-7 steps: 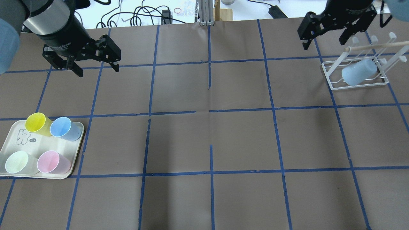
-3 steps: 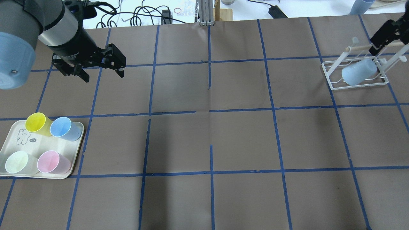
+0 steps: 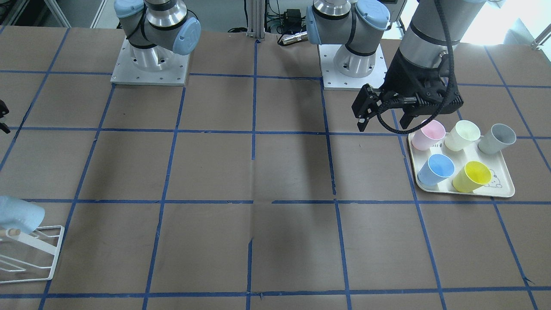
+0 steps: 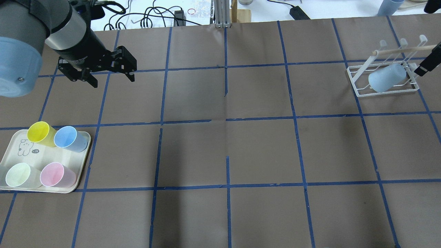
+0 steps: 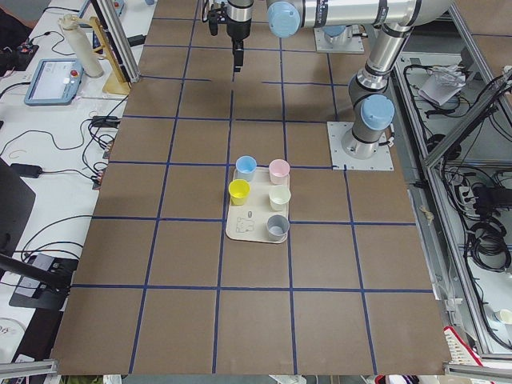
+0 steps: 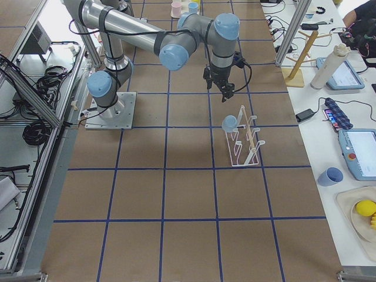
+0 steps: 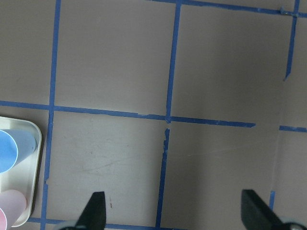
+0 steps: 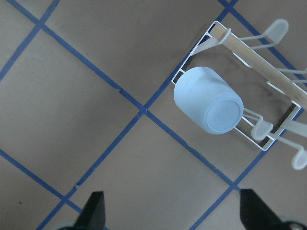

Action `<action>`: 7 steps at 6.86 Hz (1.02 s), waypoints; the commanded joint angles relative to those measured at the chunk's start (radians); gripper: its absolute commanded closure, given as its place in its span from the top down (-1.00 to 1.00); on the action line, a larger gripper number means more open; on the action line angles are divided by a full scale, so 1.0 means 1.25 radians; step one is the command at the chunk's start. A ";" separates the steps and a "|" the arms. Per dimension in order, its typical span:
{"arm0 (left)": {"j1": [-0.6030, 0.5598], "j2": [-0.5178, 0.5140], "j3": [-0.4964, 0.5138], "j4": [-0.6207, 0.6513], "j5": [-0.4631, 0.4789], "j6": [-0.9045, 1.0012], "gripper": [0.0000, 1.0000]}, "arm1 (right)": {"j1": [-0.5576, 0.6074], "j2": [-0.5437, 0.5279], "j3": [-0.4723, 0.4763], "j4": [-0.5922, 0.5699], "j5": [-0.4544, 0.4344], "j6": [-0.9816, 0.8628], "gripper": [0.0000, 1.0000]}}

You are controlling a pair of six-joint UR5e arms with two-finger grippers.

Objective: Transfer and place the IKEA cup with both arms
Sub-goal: 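Lower the right gripper around the light blue cup's rim on the rack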

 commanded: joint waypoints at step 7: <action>0.001 -0.001 -0.001 0.013 0.006 -0.005 1.00 | -0.030 0.162 0.033 -0.214 0.104 -0.277 1.00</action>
